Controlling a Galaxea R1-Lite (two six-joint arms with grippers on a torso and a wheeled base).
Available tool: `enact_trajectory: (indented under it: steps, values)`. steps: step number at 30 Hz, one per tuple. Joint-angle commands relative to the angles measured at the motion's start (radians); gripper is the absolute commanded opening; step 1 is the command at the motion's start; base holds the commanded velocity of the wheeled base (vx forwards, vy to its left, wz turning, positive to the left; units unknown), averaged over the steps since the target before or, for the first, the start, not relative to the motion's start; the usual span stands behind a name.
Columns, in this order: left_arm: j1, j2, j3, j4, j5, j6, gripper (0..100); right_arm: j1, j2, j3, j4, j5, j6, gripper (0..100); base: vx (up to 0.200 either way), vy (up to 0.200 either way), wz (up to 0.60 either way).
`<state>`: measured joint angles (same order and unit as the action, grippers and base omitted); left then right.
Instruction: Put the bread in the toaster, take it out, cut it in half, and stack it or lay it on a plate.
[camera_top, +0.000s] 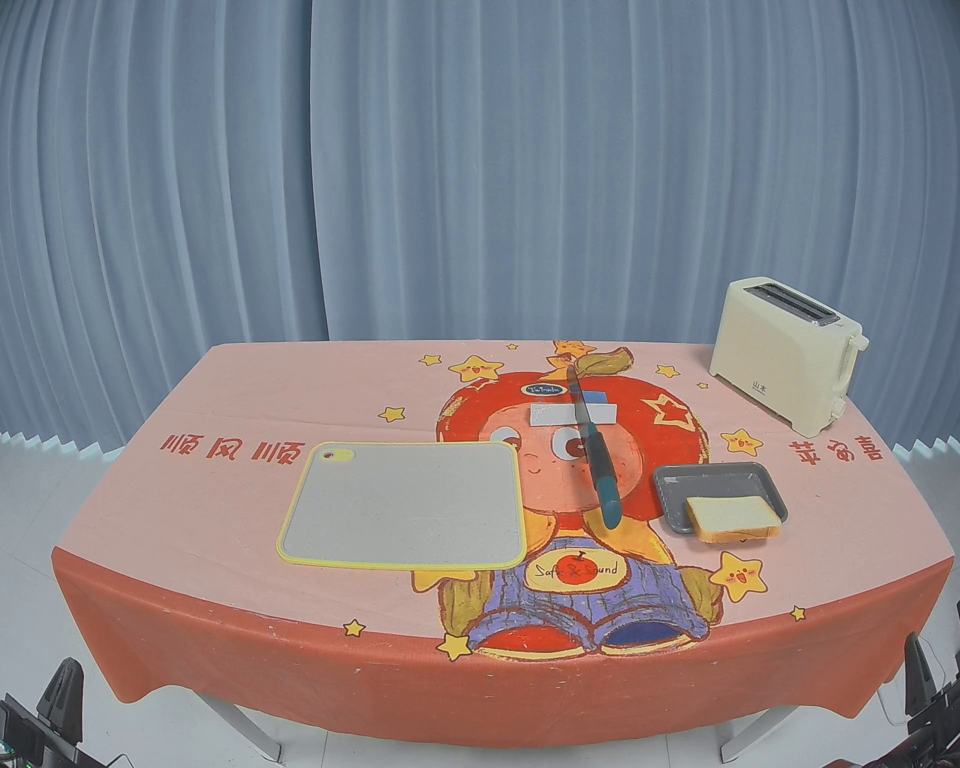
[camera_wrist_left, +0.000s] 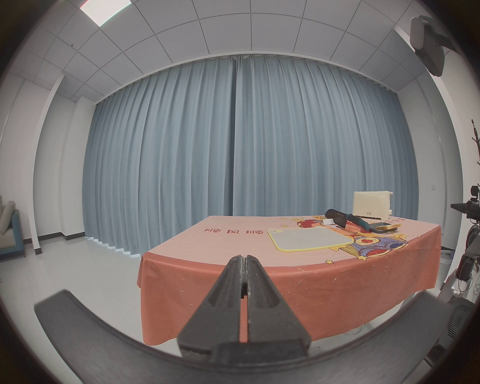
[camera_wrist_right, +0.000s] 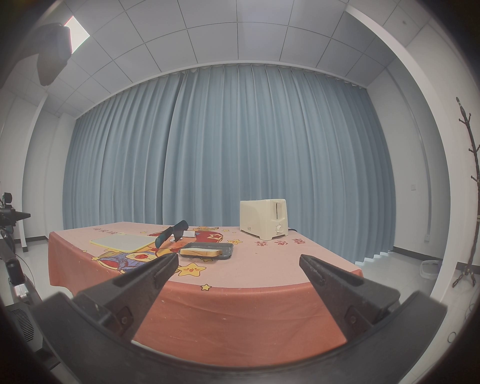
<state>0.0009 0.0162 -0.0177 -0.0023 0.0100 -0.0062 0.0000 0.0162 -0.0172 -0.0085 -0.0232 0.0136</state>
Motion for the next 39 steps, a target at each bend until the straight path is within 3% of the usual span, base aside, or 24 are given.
enact_trajectory:
  steps: [1,19,25,36,39]
  values:
    - [0.001,-0.016,0.018,0.001,0.001,-0.001,0,0.000,-0.016,0.017,-0.001,0.000,0.000,100,0.000,0.000,0.00]
    - [0.001,-0.016,0.018,-0.001,0.001,-0.001,0,0.000,-0.016,0.017,-0.001,-0.001,0.000,100,0.000,0.000,0.00]
    - [0.001,-0.016,0.018,-0.001,0.001,0.000,0,0.000,-0.016,0.017,-0.139,0.000,0.003,100,0.000,0.000,0.00]
    - [0.001,-0.016,0.018,-0.001,0.001,-0.001,0,0.000,-0.016,0.017,-0.136,0.002,0.011,100,0.000,0.000,0.00]
    - [0.001,-0.016,0.018,0.001,0.001,-0.001,0,0.000,-0.016,0.017,-0.136,0.025,0.019,100,0.000,0.000,0.00]
